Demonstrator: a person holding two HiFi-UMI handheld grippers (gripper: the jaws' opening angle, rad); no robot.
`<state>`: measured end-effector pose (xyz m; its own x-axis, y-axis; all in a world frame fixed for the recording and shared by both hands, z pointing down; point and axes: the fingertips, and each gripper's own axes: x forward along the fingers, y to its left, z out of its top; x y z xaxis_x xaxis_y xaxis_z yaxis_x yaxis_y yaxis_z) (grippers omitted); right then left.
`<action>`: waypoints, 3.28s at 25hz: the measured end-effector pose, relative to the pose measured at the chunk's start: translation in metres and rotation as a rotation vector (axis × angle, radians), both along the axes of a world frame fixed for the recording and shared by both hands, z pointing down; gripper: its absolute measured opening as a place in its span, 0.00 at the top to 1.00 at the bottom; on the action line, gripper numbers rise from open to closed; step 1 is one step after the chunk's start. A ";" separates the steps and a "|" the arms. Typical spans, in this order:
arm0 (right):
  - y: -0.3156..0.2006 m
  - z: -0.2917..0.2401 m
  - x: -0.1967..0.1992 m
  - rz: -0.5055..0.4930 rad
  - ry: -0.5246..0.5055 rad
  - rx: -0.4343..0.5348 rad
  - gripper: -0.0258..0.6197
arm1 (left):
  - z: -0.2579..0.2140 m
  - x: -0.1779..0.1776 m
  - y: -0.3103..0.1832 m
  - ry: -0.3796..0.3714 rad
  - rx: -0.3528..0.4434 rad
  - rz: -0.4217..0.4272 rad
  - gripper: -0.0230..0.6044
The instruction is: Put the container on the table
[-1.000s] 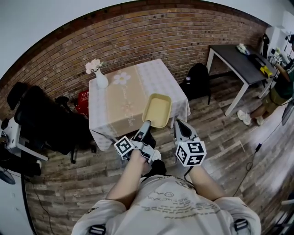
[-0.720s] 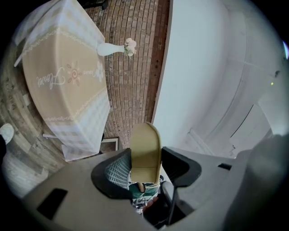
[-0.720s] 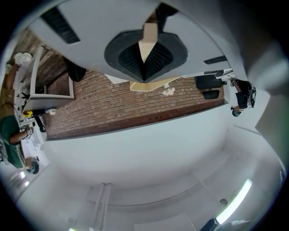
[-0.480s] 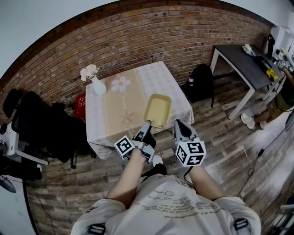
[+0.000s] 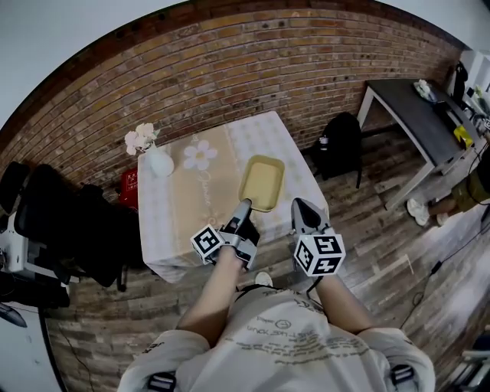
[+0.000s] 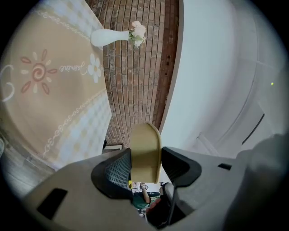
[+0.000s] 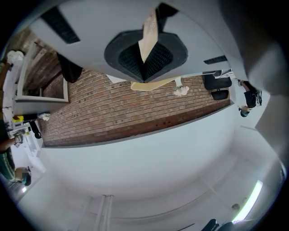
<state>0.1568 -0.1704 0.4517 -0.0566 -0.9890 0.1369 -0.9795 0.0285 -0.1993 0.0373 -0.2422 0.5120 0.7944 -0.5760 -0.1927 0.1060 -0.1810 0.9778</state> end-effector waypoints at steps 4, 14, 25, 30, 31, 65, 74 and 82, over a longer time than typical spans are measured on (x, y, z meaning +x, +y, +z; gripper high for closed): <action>-0.045 0.000 0.016 0.005 0.006 -0.008 0.96 | -0.002 0.015 -0.043 0.002 0.000 0.008 0.62; -0.119 0.005 0.039 0.003 -0.019 -0.051 0.96 | 0.004 0.026 -0.116 -0.011 -0.024 -0.022 0.62; -0.174 0.032 0.044 -0.138 -0.007 -0.109 0.96 | 0.052 0.022 -0.148 -0.083 -0.091 -0.127 0.62; -0.204 0.029 0.048 -0.228 0.020 -0.113 0.96 | 0.070 0.027 -0.161 -0.108 -0.112 -0.174 0.61; -0.209 0.030 0.049 -0.244 0.023 -0.119 0.96 | 0.075 0.027 -0.164 -0.116 -0.119 -0.183 0.61; -0.301 0.102 0.061 -0.431 -0.015 -0.285 0.96 | 0.172 0.022 -0.233 -0.396 -0.272 -0.336 0.61; -0.306 0.101 0.049 -0.456 -0.027 -0.285 0.96 | 0.187 0.011 -0.234 -0.639 -0.289 -0.325 0.57; -0.314 0.095 0.054 -0.458 -0.017 -0.267 0.96 | 0.200 -0.003 -0.228 -0.952 -0.279 -0.280 0.56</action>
